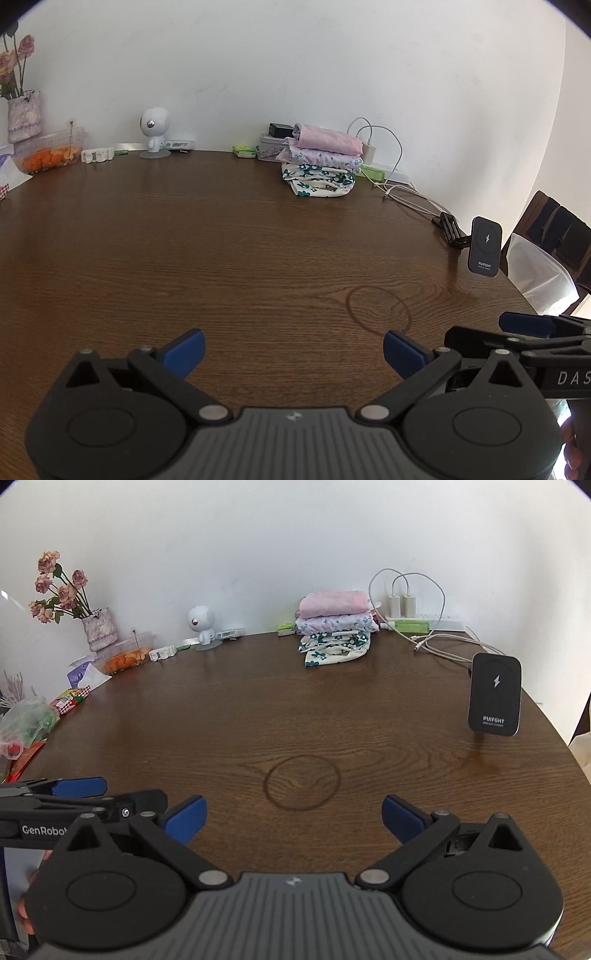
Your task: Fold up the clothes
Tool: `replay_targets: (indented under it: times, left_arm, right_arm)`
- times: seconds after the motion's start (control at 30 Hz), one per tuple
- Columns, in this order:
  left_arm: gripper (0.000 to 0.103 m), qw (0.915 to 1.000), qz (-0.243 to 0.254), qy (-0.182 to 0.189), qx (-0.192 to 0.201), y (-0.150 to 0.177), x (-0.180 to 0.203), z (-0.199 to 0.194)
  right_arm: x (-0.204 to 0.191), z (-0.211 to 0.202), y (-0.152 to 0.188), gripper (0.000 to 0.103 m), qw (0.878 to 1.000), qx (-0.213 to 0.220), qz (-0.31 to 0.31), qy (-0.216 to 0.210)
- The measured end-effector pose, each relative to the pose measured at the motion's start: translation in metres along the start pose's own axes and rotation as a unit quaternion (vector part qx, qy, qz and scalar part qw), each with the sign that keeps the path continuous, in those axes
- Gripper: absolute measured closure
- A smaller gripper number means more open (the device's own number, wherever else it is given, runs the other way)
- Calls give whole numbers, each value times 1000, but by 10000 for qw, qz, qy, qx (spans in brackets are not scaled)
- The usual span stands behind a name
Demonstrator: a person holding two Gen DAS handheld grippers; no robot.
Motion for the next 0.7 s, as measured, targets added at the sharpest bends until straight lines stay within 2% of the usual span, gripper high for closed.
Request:
replay_targets:
  times: [0.33, 0.7]
  left_arm:
    - [0, 9998, 94, -92, -116, 28, -7, -17]
    - [0, 9993, 316, -192, -34, 36, -5, -21]
  right_arm:
    - [-19, -18, 26, 0, 9999, -52, -88, 73]
    - [-22, -22, 38, 0, 9999, -47, 42, 97]
Point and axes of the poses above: each gripper's, at about its wrist camera, not at the fingertips, and z roughly the way its jaws point, x to its right, y to its underside, the point moved 8 cm from there along z, roughly the way its jaws point, and after that the axes turned 14 degrees about -z, right-handed, at the moved point
